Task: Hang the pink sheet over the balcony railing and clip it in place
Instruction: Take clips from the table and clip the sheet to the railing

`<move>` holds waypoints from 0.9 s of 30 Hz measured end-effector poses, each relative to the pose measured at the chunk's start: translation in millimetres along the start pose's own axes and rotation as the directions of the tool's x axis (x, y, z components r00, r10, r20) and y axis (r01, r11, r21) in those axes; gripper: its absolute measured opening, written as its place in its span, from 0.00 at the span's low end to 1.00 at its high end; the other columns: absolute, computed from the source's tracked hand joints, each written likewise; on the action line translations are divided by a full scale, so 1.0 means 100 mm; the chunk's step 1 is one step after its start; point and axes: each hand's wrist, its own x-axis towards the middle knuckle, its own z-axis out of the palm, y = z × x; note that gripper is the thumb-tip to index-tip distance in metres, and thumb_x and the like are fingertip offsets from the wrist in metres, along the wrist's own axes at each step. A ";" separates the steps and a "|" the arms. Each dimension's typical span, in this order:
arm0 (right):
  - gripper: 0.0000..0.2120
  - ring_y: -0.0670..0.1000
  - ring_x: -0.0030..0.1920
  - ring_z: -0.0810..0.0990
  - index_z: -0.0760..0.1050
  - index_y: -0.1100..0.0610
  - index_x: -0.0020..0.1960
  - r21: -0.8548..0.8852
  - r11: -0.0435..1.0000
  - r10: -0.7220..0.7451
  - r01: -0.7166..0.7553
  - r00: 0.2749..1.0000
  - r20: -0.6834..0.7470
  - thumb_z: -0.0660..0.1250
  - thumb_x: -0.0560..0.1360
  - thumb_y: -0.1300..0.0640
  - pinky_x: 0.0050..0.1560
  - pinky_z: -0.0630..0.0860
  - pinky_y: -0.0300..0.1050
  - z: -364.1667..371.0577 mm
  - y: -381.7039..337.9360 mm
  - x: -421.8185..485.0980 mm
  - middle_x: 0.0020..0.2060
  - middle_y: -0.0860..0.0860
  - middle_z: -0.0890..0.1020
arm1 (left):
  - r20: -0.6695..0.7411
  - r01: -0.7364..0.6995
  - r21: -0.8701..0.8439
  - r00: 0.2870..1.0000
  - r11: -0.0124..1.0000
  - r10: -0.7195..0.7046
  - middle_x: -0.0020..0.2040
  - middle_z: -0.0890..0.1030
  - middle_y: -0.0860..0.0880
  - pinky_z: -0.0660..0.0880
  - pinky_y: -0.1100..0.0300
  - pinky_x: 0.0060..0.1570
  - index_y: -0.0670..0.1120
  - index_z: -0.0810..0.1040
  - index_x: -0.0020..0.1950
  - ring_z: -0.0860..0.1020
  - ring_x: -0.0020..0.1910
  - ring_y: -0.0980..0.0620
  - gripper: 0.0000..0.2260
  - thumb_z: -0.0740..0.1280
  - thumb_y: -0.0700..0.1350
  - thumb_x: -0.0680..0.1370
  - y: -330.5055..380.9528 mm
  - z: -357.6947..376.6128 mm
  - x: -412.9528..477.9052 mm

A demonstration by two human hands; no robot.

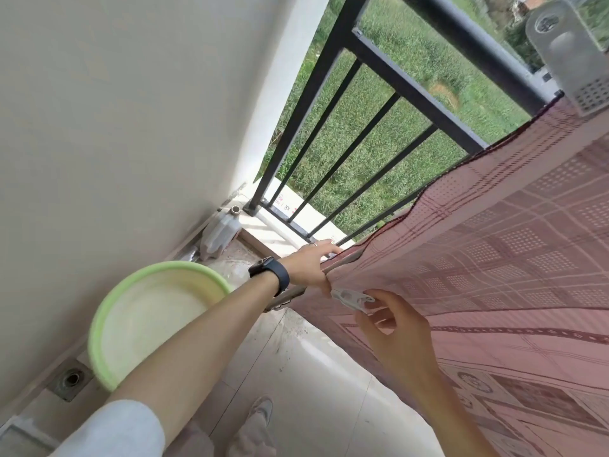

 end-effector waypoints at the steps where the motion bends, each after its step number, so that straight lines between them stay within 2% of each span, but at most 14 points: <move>1: 0.15 0.43 0.40 0.81 0.80 0.46 0.54 0.001 1.000 0.001 -0.001 1.000 -0.003 0.76 0.70 0.59 0.41 0.73 0.27 0.01 -0.04 -0.02 0.43 0.41 0.83 | -0.012 -0.001 -0.019 1.000 1.000 0.000 0.71 0.71 0.50 0.71 0.60 0.58 0.53 0.73 0.65 0.74 0.62 0.54 0.33 0.80 0.42 0.63 -0.01 -0.01 -0.06; 2: 0.15 0.43 0.41 0.81 0.80 0.46 0.53 0.007 1.000 -0.001 0.001 1.000 -0.009 0.76 0.70 0.59 0.40 0.72 0.27 0.02 -0.09 -0.05 0.43 0.41 0.83 | -0.025 -0.002 -0.041 1.000 0.999 0.001 0.66 0.75 0.53 0.72 0.64 0.49 0.54 0.75 0.58 0.77 0.51 0.60 0.27 0.80 0.42 0.63 -0.02 0.00 -0.14; 3: 0.15 0.43 0.41 0.81 0.79 0.45 0.53 0.007 1.000 -0.009 0.009 1.000 -0.019 0.76 0.70 0.59 0.40 0.72 0.27 0.03 -0.13 -0.08 0.43 0.40 0.82 | -0.042 0.006 -0.054 0.999 0.999 -0.008 0.62 0.77 0.55 0.71 0.66 0.44 0.56 0.75 0.53 0.76 0.45 0.63 0.23 0.80 0.44 0.63 -0.02 0.00 -0.21; 5: 0.15 0.43 0.40 0.81 0.79 0.45 0.53 0.006 1.000 -0.031 0.031 0.999 -0.030 0.76 0.71 0.60 0.40 0.72 0.27 0.05 -0.23 -0.20 0.43 0.40 0.82 | -0.091 0.021 -0.055 0.996 0.998 -0.025 0.54 0.81 0.55 0.71 0.65 0.41 0.58 0.75 0.45 0.78 0.47 0.60 0.19 0.80 0.47 0.63 -0.01 0.04 -0.39; 8: 0.17 0.43 0.41 0.81 0.78 0.44 0.54 0.010 0.998 -0.055 0.055 0.998 -0.025 0.76 0.71 0.60 0.41 0.72 0.27 -0.04 -0.32 -0.44 0.45 0.39 0.82 | -0.193 -0.012 -0.081 0.981 0.997 -0.003 0.44 0.82 0.56 0.73 0.64 0.37 0.56 0.75 0.44 0.79 0.44 0.56 0.16 0.80 0.50 0.63 0.12 0.21 -0.65; 12: 0.18 0.43 0.43 0.80 0.77 0.42 0.55 -0.042 0.993 -0.109 0.108 0.994 -0.018 0.75 0.71 0.59 0.43 0.72 0.27 -0.08 -0.40 -0.61 0.47 0.39 0.81 | -0.376 -0.111 -0.229 0.926 0.967 0.017 0.42 0.85 0.56 0.77 0.67 0.45 0.52 0.84 0.48 0.82 0.43 0.60 0.12 0.79 0.48 0.67 0.06 0.39 -0.95; 14: 0.16 0.42 0.45 0.79 0.77 0.45 0.57 -0.133 0.978 -0.163 0.161 0.987 0.003 0.74 0.72 0.56 0.44 0.73 0.29 -0.11 -0.44 -0.71 0.47 0.40 0.80 | -0.446 -0.132 -0.285 0.895 0.949 -0.009 0.42 0.86 0.57 0.80 0.62 0.49 0.51 0.86 0.47 0.83 0.43 0.62 0.10 0.79 0.48 0.67 0.01 0.45 -1.12; 16: 0.14 0.42 0.48 0.77 0.77 0.46 0.59 -0.266 0.936 -0.226 0.229 0.973 0.042 0.72 0.74 0.54 0.47 0.73 0.32 -0.14 -0.51 -0.78 0.49 0.41 0.79 | -0.501 -0.106 -0.293 0.863 0.950 -0.059 0.40 0.86 0.57 0.81 0.57 0.48 0.52 0.87 0.45 0.83 0.42 0.61 0.09 0.79 0.50 0.67 -0.01 0.48 -1.22; 17: 0.13 0.43 0.49 0.76 0.78 0.48 0.58 -0.357 0.887 -0.290 0.293 0.955 0.063 0.71 0.74 0.54 0.49 0.75 0.37 -0.15 -0.56 -0.83 0.50 0.42 0.80 | -0.519 -0.084 -0.286 0.851 0.955 -0.081 0.39 0.86 0.57 0.80 0.57 0.48 0.51 0.87 0.44 0.83 0.42 0.61 0.08 0.79 0.51 0.67 -0.02 0.49 -1.27; 19: 0.10 0.52 0.53 0.75 0.81 0.52 0.54 -0.574 0.685 -0.482 0.448 0.870 0.104 0.70 0.73 0.53 0.50 0.77 0.48 -0.15 -0.67 -0.87 0.50 0.47 0.81 | -0.510 -0.056 -0.307 0.852 0.950 -0.115 0.40 0.86 0.55 0.80 0.56 0.49 0.51 0.87 0.44 0.83 0.43 0.59 0.08 0.79 0.50 0.67 -0.03 0.49 -1.31; 22: 0.08 0.56 0.59 0.73 0.82 0.53 0.46 -0.743 0.408 -0.629 0.531 0.753 0.193 0.71 0.69 0.51 0.53 0.71 0.54 -0.19 -0.89 -0.92 0.58 0.51 0.80 | -0.452 -0.052 -0.256 0.889 0.965 -0.072 0.41 0.85 0.54 0.79 0.54 0.48 0.51 0.85 0.46 0.82 0.44 0.54 0.07 0.77 0.49 0.70 0.01 0.50 -1.38; 24: 0.07 0.57 0.67 0.70 0.82 0.54 0.42 -0.781 0.295 -0.613 0.550 0.736 0.287 0.72 0.69 0.51 0.63 0.65 0.58 -0.22 -1.06 -0.89 0.65 0.51 0.78 | -0.421 -0.079 -0.154 0.907 0.985 0.006 0.45 0.84 0.51 0.77 0.55 0.48 0.50 0.83 0.51 0.81 0.47 0.51 0.07 0.72 0.46 0.74 0.04 0.51 -1.43; 25: 0.07 0.57 0.72 0.67 0.83 0.54 0.40 -0.795 0.257 -0.561 0.550 0.754 0.341 0.73 0.68 0.50 0.68 0.60 0.61 -0.21 -1.14 -0.82 0.68 0.52 0.76 | -0.415 -0.101 -0.102 0.909 0.990 0.050 0.45 0.84 0.49 0.76 0.55 0.47 0.48 0.83 0.52 0.80 0.46 0.49 0.08 0.69 0.45 0.75 0.03 0.50 -1.41; 27: 0.10 0.57 0.77 0.58 0.84 0.50 0.41 -0.846 0.158 -0.377 0.510 0.823 0.426 0.71 0.69 0.44 0.74 0.44 0.69 -0.17 -1.36 -0.70 0.73 0.53 0.71 | -0.436 -0.133 -0.011 0.893 0.991 0.115 0.40 0.82 0.46 0.72 0.55 0.44 0.44 0.83 0.47 0.77 0.43 0.46 0.08 0.67 0.47 0.76 0.00 0.48 -1.40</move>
